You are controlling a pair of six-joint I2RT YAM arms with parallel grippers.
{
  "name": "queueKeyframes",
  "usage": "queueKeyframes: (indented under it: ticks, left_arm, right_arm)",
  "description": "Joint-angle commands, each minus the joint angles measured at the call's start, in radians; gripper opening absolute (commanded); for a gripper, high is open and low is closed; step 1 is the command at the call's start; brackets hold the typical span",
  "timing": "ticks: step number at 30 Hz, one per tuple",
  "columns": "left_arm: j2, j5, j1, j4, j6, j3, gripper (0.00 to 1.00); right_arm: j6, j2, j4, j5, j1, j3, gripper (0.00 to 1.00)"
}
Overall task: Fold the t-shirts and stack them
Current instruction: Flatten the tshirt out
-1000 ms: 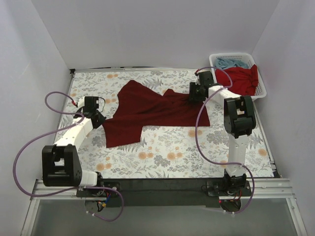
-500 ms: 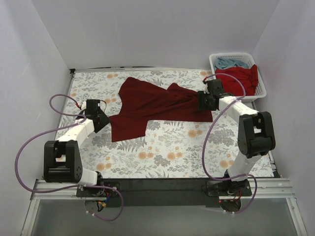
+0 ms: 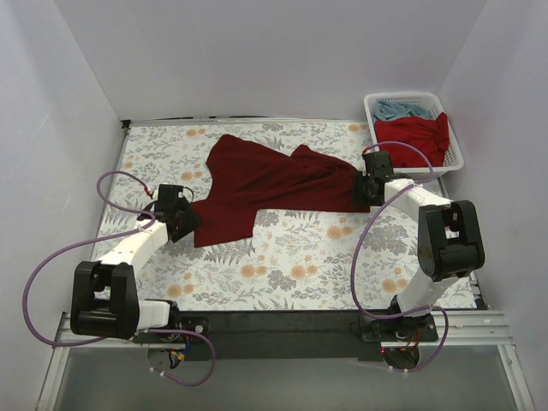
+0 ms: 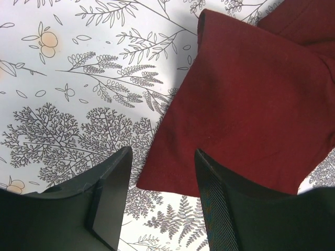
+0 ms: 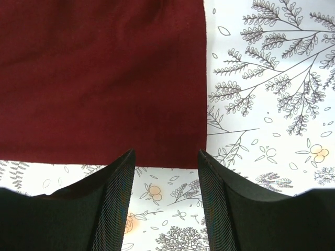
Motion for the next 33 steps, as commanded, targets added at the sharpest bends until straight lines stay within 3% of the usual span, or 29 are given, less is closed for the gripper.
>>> queueKeyframes:
  ticks: [1, 11, 33]
  left_arm:
    - [-0.013, -0.023, -0.006, -0.002, 0.021, 0.014, 0.50]
    - [-0.024, -0.011, -0.009, 0.001, 0.023, 0.018, 0.50]
    - [-0.030, 0.009, -0.009, 0.003, 0.021, 0.022, 0.50]
  right_arm:
    - [0.038, 0.009, 0.031, 0.053, -0.007, -0.012, 0.57]
    - [0.095, 0.081, 0.043, 0.073, -0.013, -0.003, 0.57]
    - [0.135, 0.009, 0.002, 0.131, -0.013, -0.047, 0.56]
